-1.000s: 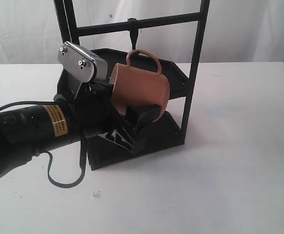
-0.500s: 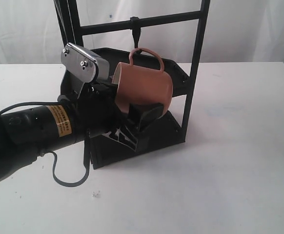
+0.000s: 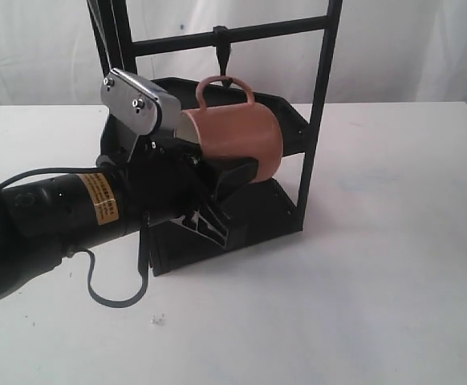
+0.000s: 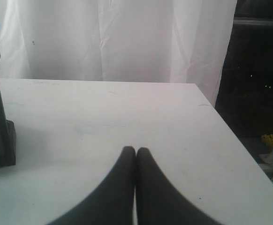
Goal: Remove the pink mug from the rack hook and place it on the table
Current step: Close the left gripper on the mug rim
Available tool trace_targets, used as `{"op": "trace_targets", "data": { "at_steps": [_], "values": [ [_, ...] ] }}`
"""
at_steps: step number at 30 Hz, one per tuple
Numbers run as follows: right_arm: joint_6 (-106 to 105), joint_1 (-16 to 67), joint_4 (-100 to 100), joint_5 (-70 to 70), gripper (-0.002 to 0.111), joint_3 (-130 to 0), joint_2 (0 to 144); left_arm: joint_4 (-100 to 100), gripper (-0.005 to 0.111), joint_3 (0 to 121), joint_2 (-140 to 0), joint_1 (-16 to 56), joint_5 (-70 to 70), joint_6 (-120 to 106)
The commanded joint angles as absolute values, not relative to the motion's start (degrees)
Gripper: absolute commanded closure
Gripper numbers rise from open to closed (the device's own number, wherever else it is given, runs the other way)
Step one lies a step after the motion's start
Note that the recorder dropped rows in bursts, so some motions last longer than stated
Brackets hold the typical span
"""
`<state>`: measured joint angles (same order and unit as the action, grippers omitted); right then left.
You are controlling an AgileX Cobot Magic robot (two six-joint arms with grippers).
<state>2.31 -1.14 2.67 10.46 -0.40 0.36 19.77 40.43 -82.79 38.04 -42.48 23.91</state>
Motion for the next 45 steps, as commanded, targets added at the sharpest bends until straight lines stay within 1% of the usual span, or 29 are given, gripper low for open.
{"op": "trace_targets", "data": {
  "at_steps": [1, 6, 7, 21, 39, 45],
  "values": [
    [2.41, -1.11, 2.82, 10.21, 0.108, 0.0, 0.0, 16.07, 0.087, 40.75, -82.7, 37.98, -41.98, 24.26],
    [2.41, -1.11, 2.82, 10.21, 0.108, 0.0, 0.0, 15.28, 0.105, 40.75, -82.7, 37.98, -41.98, 24.26],
    [2.41, -1.11, 2.82, 10.21, 0.108, 0.0, 0.0, 15.28, 0.107, 40.75, -82.7, 37.98, -41.98, 24.11],
    [2.41, -1.11, 2.82, 10.21, 0.108, 0.0, 0.0, 15.28, 0.107, 40.75, -82.7, 37.98, -42.5, 22.09],
    [2.41, -1.11, 2.82, 10.21, 0.108, 0.0, 0.0, 16.88, 0.107, 40.89, -82.7, 37.98, -48.56, 20.58],
    [2.41, -1.11, 2.82, 10.21, 0.108, 0.0, 0.0, 21.41, 0.107, 43.85, -82.7, 37.98, -45.17, 22.17]
  ]
}}
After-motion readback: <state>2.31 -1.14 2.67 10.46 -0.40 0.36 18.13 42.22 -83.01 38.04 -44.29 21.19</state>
